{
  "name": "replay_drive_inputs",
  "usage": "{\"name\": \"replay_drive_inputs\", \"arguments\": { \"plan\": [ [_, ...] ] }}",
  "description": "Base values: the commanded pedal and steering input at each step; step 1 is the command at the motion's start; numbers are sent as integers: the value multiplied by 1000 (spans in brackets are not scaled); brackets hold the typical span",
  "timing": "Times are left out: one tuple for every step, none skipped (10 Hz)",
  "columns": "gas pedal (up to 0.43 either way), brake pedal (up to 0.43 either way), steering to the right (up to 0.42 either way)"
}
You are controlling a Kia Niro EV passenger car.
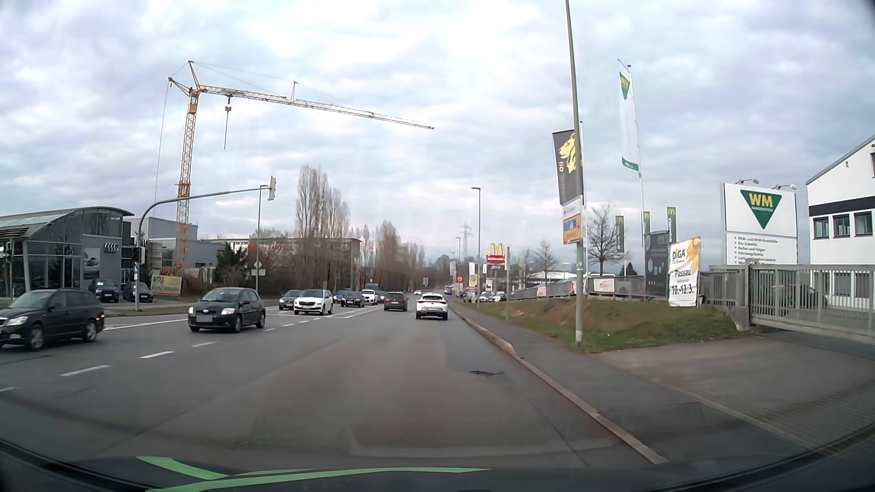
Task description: Follow the waypoints while adhering to traffic rules and regulations
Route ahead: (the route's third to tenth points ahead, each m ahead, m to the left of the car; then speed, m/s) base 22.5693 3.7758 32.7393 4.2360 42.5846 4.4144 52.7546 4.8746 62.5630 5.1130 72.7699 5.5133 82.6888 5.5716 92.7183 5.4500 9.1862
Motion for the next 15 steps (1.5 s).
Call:
{"name": "replay_drive_inputs", "arguments": {
  "plan": [
    [240,0,-1],
    [240,0,-1],
    [220,0,-1],
    [209,0,-1],
    [209,0,-1],
    [197,0,-1],
    [189,0,-1],
    [189,0,-1],
    [169,0,-1],
    [169,0,0],
    [169,0,0],
    [169,0,0],
    [157,0,0],
    [157,0,0],
    [157,0,0]
  ]
}}
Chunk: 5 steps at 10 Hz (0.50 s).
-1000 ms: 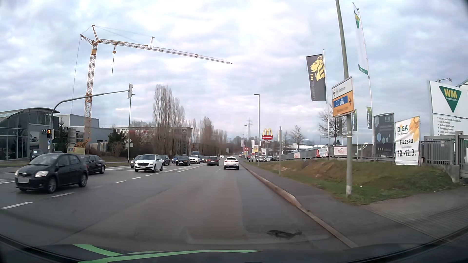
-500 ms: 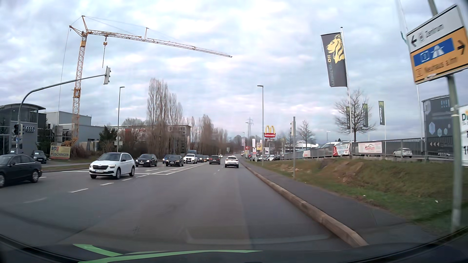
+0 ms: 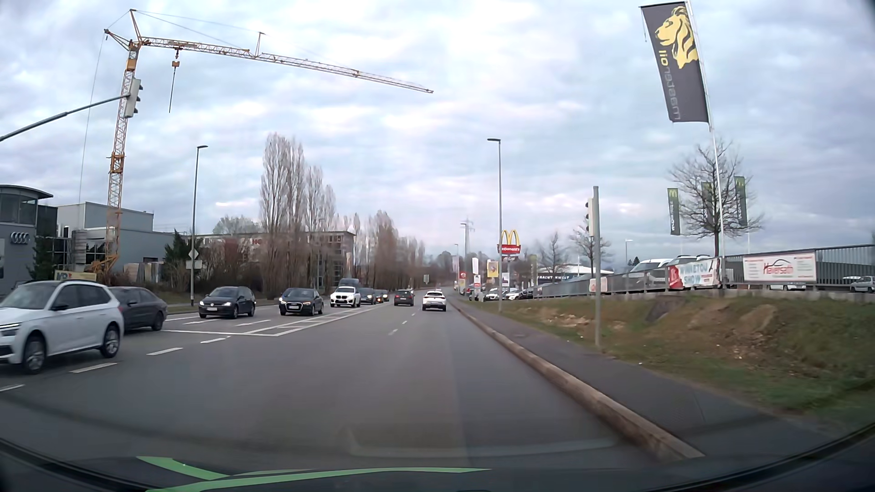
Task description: Follow the waypoints while adhering to traffic rules and regulations
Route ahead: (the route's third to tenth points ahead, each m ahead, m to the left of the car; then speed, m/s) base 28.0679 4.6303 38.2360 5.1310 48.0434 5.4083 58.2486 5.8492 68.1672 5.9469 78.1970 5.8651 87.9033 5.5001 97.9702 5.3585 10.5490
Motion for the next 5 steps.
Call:
{"name": "replay_drive_inputs", "arguments": {
  "plan": [
    [138,0,0],
    [118,0,0],
    [110,0,0],
    [110,0,0],
    [110,0,-1]
  ]
}}
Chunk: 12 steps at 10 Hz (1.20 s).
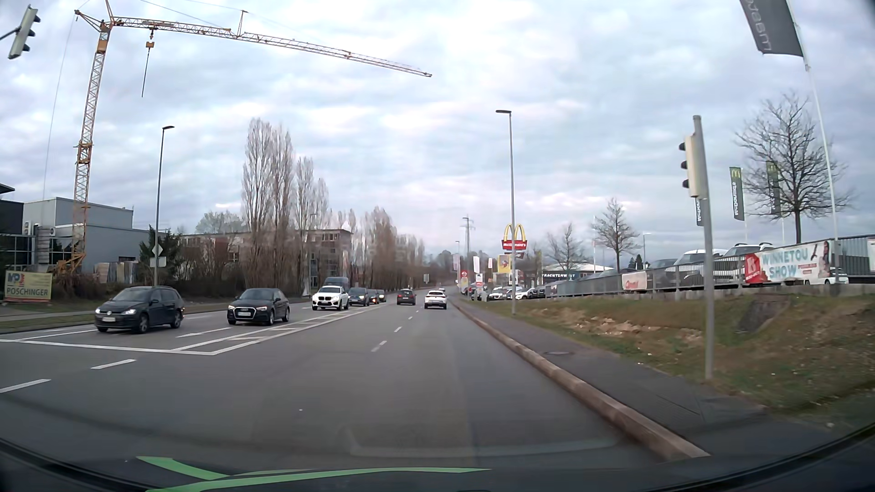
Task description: Follow the waypoints while adhering to traffic rules and regulations
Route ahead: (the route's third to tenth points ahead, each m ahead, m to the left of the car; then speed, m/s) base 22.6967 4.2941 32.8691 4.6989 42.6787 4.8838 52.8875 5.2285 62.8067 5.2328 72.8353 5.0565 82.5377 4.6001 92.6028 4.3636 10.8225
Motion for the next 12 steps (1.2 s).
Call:
{"name": "replay_drive_inputs", "arguments": {
  "plan": [
    [98,0,0],
    [87,0,0],
    [79,0,-1],
    [79,0,0],
    [79,0,-1],
    [79,0,0],
    [79,0,-1],
    [79,0,0],
    [79,0,0],
    [79,0,-1],
    [79,0,-1],
    [79,0,0]
  ]
}}
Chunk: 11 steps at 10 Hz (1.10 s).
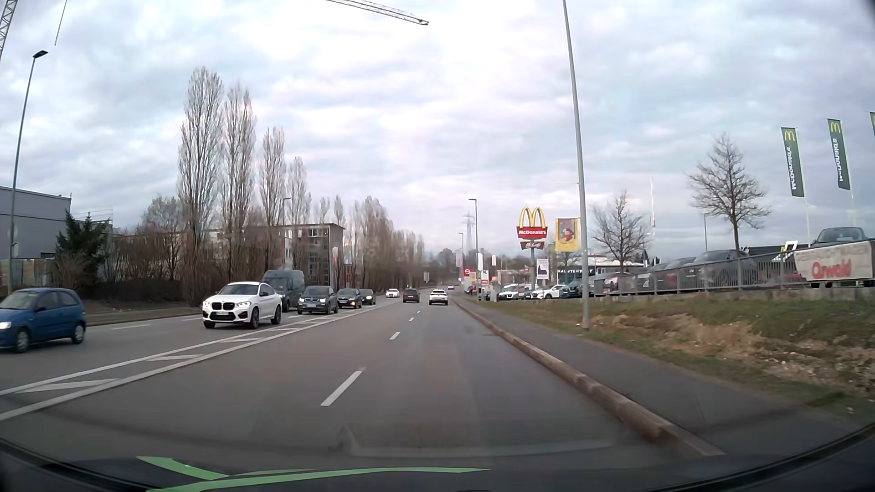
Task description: Follow the waypoints while adhering to traffic rules and regulations
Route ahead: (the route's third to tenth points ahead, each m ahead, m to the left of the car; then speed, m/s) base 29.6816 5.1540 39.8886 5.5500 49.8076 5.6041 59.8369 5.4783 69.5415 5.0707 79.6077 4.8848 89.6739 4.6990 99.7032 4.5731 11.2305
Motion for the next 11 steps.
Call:
{"name": "replay_drive_inputs", "arguments": {
  "plan": [
    [79,0,0],
    [79,0,0],
    [79,0,0],
    [79,0,0],
    [79,0,-1],
    [79,0,0],
    [79,0,0],
    [79,0,0],
    [79,0,1],
    [87,0,2],
    [87,0,2]
  ]
}}
